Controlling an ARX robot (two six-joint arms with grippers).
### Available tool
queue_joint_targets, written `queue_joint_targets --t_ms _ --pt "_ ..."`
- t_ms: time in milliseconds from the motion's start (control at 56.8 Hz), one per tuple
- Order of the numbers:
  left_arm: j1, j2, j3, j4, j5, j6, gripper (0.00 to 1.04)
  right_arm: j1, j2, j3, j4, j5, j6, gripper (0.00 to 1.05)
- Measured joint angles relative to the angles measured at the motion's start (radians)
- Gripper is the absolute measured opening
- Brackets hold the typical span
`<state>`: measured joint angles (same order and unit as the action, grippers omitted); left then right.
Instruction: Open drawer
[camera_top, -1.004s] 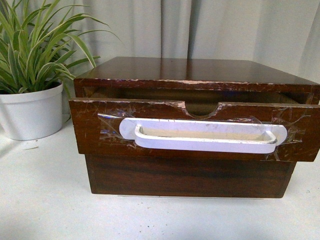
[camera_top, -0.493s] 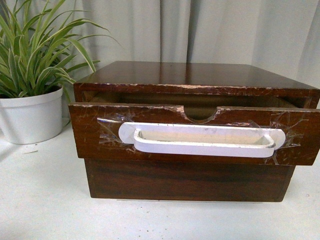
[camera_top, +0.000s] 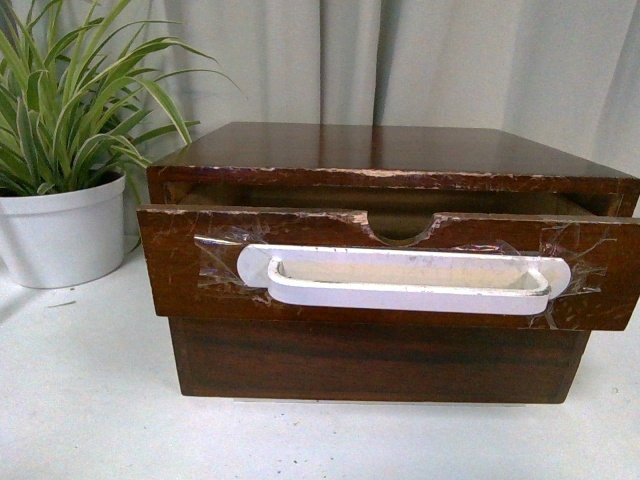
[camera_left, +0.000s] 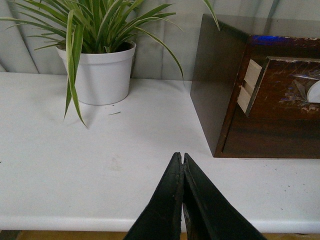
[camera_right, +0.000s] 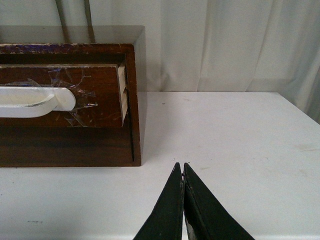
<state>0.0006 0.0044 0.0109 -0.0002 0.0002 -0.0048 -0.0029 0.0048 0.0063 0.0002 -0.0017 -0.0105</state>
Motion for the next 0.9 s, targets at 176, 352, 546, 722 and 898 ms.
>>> queue_joint_targets --t_ms 176,352,546,722,898 --pt "0.0 0.0 0.0 0.0 0.0 0.0 0.04 0.0 0.0 0.0 0.0 0.0 0.0 0.01" --pt "0.0 0.0 0.0 0.0 0.0 0.0 0.39 0.0 0.0 0.0 0.0 0.0 0.0 0.32" --pt "0.0 0.0 0.0 0.0 0.0 0.0 0.85 0.0 0.0 0.0 0.0 0.0 0.0 0.76" --pt "0.0 0.0 0.0 0.0 0.0 0.0 0.98 0.0 0.0 0.0 0.0 0.0 0.001 0.96" --pt "0.0 0.0 0.0 0.0 0.0 0.0 0.98 0.0 0.0 0.0 0.0 0.0 0.001 0.96"
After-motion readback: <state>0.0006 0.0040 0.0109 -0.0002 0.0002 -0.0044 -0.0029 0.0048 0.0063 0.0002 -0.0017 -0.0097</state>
